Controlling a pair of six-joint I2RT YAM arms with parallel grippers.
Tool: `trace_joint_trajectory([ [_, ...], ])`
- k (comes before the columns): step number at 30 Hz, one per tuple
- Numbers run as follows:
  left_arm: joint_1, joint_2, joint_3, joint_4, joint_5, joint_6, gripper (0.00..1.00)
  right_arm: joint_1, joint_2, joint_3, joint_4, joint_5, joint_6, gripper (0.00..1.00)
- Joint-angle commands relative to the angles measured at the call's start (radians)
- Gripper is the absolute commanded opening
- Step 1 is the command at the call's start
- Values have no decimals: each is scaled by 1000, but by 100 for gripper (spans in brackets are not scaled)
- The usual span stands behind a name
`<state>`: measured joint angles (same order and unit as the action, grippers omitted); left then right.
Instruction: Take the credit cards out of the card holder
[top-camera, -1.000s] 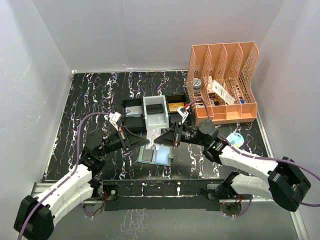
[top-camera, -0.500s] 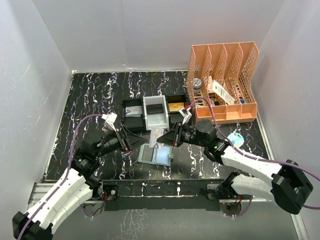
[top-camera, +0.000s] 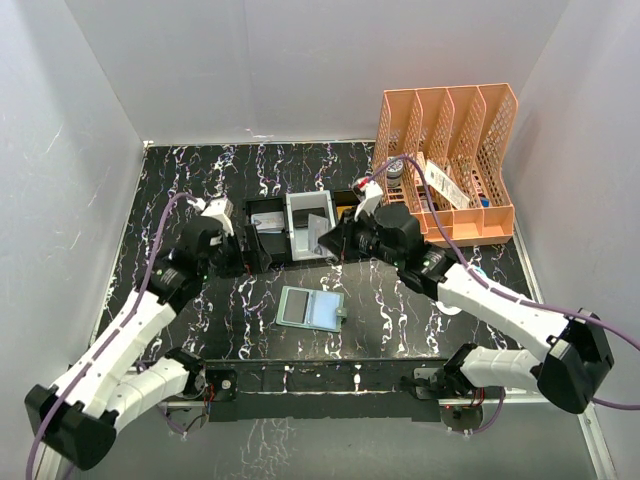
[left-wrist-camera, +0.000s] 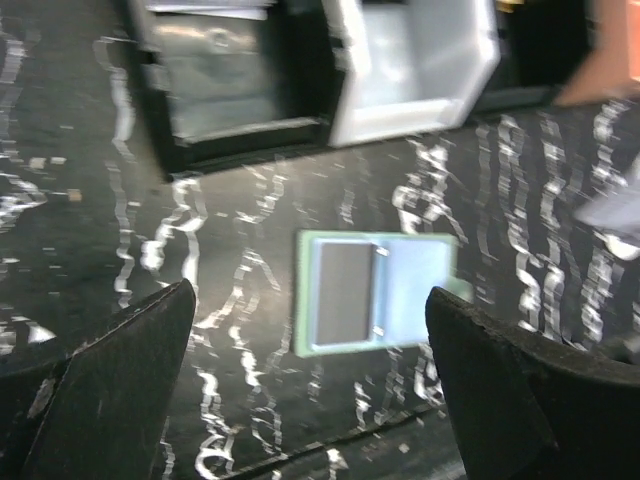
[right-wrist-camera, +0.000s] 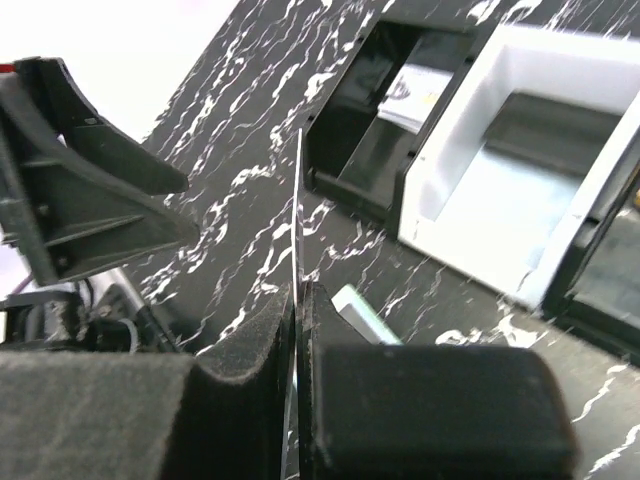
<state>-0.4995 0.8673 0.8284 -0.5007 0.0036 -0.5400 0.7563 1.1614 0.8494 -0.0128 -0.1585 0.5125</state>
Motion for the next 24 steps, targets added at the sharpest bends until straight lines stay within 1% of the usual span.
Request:
trace_joint_trajectory([
  [1,124,66,52,-69,-110,119,99,14,30,113,-30,118,-220,0],
  [3,232,59,39,-35,-84,145,98,32,41,133,-27,155,-279,0],
  [5,347,45,24,-16,-53,169,99,51,52,146,-23,151,-364,0],
  [7,423,29,-5,-2,-77,188,99,69,68,154,-16,117,-464,0],
  [8,439,16,-28,2,-120,174,99,78,80,164,-15,115,-508,0],
  [9,441,-4,-50,11,-156,163,99,87,92,173,-15,119,-566,0],
  [11,441,-45,-60,24,-159,173,99,104,120,193,-15,134,-652,0],
  [14,441,-112,-89,41,-201,176,99,128,177,224,12,201,-748,0],
  [16,441,-128,-93,28,-205,174,99,148,224,251,35,232,-782,0],
  [19,440,-126,-91,10,-207,162,99,188,333,324,33,225,-846,0],
  [24,441,-96,-73,-1,-214,161,99,225,557,517,-42,352,-878,0],
])
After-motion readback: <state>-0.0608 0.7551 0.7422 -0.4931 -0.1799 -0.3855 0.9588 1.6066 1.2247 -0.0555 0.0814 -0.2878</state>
